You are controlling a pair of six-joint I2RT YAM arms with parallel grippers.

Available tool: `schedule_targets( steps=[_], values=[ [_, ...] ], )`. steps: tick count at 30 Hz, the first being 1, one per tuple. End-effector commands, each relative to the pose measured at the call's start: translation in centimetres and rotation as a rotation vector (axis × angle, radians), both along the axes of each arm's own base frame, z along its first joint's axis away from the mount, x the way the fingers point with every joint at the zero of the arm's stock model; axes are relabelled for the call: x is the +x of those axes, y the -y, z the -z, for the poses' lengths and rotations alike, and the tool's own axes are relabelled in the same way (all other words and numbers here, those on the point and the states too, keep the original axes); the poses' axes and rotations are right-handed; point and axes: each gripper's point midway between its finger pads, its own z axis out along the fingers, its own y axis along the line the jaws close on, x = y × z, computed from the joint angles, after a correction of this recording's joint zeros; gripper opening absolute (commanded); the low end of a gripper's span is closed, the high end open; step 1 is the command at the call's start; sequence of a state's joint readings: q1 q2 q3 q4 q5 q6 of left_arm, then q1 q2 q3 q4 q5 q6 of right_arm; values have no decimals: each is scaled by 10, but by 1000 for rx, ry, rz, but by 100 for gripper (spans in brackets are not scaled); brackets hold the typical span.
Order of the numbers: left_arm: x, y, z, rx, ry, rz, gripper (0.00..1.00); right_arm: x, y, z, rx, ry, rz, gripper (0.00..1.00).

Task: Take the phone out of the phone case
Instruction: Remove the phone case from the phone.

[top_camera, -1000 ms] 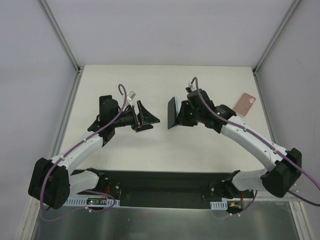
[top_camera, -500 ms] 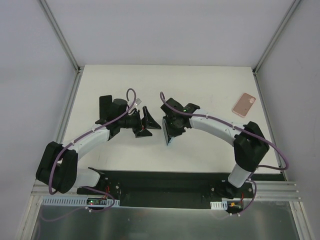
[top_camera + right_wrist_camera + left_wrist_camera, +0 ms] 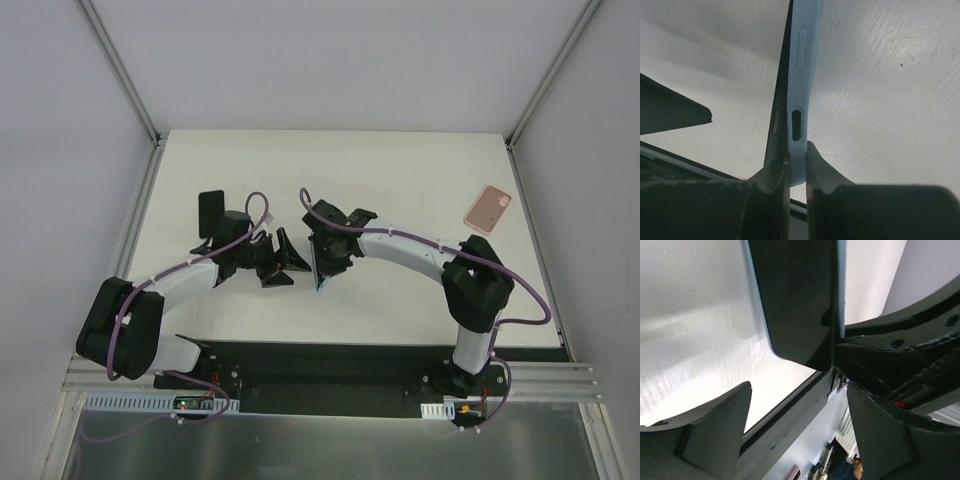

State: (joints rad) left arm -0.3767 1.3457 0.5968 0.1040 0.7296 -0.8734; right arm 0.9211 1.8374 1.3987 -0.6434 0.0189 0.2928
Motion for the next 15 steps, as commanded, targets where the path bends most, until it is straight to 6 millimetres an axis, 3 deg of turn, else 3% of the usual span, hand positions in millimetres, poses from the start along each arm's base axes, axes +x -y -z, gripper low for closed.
schedule_targets(
  steps=[1,15],
  values=[
    [-1,-7,8,20,18,-13,75,2,-7,1,17,8,23,1],
    [-7,-18,12,28,27,-34,70,-7,-46,38,73,-115,-18,1]
  ],
)
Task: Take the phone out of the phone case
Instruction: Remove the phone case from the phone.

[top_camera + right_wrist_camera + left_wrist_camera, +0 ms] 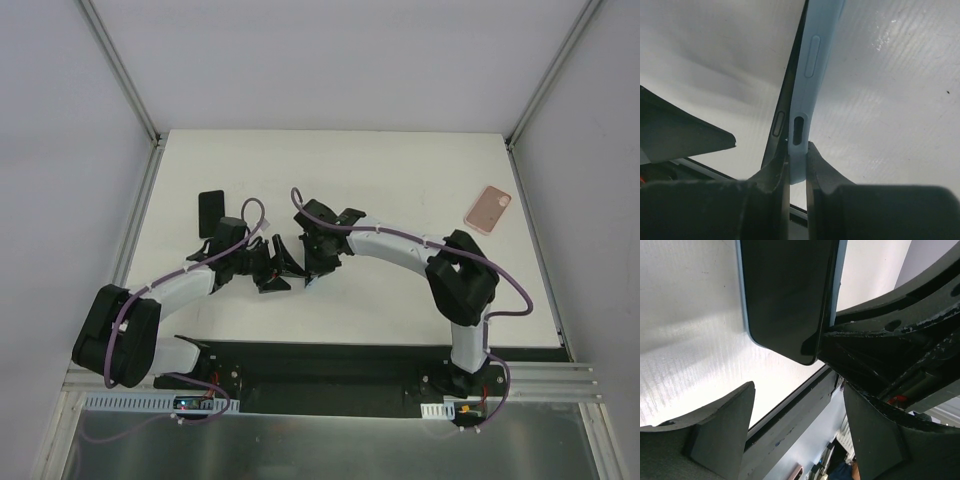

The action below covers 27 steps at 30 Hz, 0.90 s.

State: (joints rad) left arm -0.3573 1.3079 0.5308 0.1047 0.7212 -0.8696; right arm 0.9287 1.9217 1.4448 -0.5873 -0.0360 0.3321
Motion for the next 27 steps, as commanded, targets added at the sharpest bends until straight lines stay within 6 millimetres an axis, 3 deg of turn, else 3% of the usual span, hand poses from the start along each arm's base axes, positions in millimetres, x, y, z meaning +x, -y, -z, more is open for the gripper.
schedule_targets(
  steps=[1,10,17,27],
  values=[
    [3,-8,0,13,46,-11,69,-11,-20,26,26,-77,-26,2],
    [10,-12,2,43,62,-29,63,-16,-38,37,81,-130,-49,1],
    [23,-21,4,123,105,-65,50,-20,-44,45,104,-164,-56,1],
    [41,-28,-13,169,197,-118,40,-21,-44,44,108,-168,-62,1]
  ],
)
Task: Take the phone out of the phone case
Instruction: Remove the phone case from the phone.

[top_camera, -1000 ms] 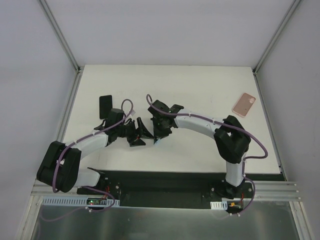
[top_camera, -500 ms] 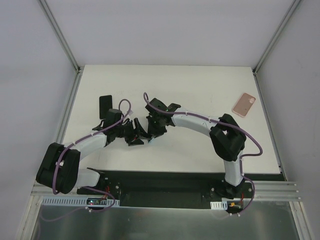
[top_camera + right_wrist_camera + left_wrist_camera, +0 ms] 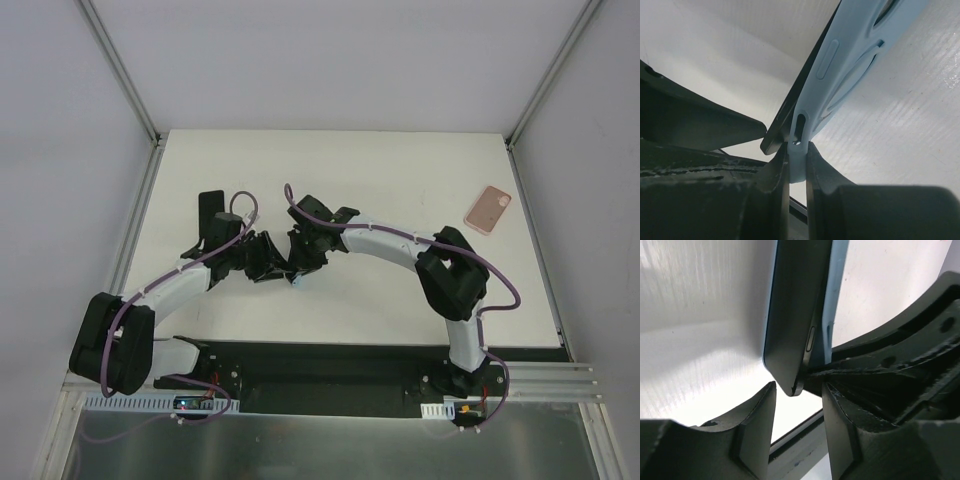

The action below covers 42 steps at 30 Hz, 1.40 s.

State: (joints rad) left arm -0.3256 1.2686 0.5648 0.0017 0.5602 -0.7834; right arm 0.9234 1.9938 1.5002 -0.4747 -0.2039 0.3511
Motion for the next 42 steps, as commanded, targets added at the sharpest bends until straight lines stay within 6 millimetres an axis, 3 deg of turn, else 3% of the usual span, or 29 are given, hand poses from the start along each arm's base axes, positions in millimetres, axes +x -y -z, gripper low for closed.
schedule_targets(
  steps=[1,22,35,42],
  values=[
    [22,-3,-22,29,127,-24,39,-21,2,47,-64,-93,-23,1],
    [14,1,6,326,153,63,17,-22,8,46,-72,-92,-11,1],
    [22,-3,26,561,196,-13,15,-24,11,44,-71,-89,-7,2],
    [25,-4,34,600,193,-6,21,-26,13,45,-74,-94,-5,1]
  ],
)
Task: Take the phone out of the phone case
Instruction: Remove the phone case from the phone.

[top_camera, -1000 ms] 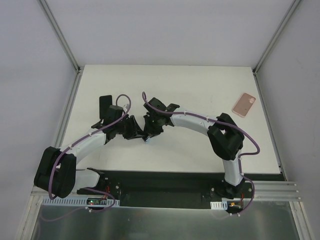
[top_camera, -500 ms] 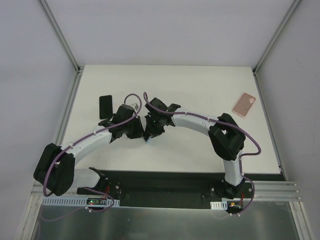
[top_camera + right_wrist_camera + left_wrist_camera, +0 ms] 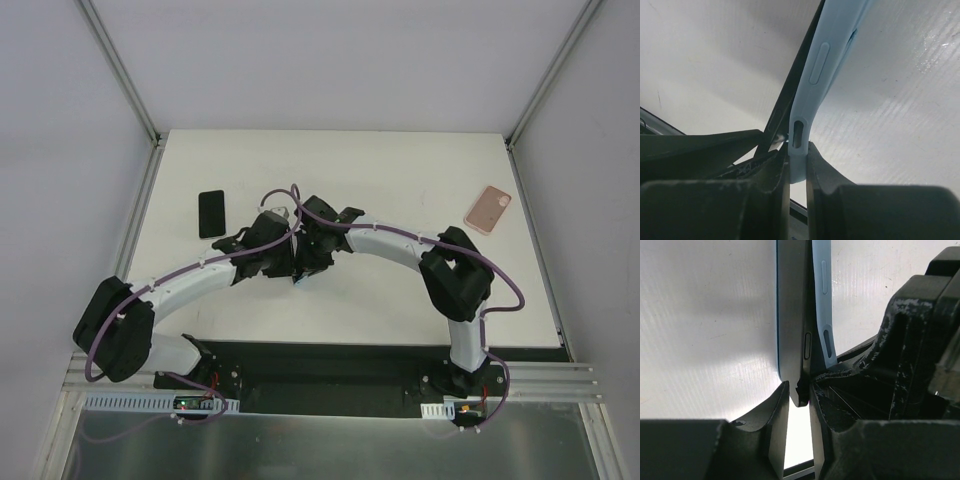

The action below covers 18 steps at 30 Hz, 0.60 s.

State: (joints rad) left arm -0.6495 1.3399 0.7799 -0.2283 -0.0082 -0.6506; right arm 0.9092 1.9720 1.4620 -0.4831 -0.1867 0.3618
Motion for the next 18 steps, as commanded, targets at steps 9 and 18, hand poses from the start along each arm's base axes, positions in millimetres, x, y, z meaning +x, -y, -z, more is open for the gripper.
schedule_targets(
  steps=[9,18],
  values=[
    [21,-16,37,158,9,-69,21,-28,-1,39,-38,-87,-37,1],
    [16,-58,49,364,10,-131,6,-27,1,37,-36,-79,-31,1]
  ],
)
